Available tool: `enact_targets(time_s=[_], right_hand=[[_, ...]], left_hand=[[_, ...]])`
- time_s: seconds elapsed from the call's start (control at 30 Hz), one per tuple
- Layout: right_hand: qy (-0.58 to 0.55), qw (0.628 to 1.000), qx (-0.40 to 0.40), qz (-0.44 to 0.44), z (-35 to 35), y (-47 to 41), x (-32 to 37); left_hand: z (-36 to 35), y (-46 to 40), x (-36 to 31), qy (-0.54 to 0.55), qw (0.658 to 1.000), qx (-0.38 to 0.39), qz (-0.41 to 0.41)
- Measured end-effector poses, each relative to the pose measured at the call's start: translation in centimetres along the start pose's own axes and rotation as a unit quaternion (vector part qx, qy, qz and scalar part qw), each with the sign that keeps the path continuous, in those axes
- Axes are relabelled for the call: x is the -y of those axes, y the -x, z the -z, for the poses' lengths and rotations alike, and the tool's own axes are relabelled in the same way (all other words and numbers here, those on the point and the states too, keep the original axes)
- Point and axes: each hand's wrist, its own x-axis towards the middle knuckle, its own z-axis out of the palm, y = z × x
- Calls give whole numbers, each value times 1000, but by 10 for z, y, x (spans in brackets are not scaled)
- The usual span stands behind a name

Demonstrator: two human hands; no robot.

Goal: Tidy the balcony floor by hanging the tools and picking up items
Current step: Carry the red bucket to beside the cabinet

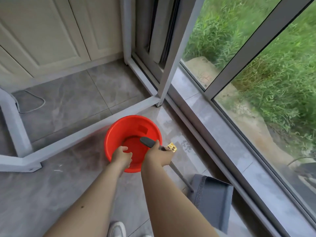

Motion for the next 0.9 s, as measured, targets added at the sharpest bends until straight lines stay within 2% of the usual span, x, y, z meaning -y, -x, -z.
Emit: enact_targets(time_s=[0.17,0.43,0.53,0.63,0.73,0.9], right_hand=[[32,999,-2,31,-33,-25,-34],[128,987,52,76,-76,-49,-91],[163,979,75,95,-88,-54,-109],[186,973,90,100,-95,-58,-124],[203,968,104,106,-102,-61,-136],[218,961,102,137,-107,-68,-144]], left_hand=[[5,-45,24,-16,1000,-16,-3],[7,-87,57,-64,995,-71,-34],[5,-102,66,-68,994,-84,-24],[5,-115,76,-41,993,-108,-9],[4,-126,87,37,991,-123,35],[-1,-143,98,82,987,-106,85]])
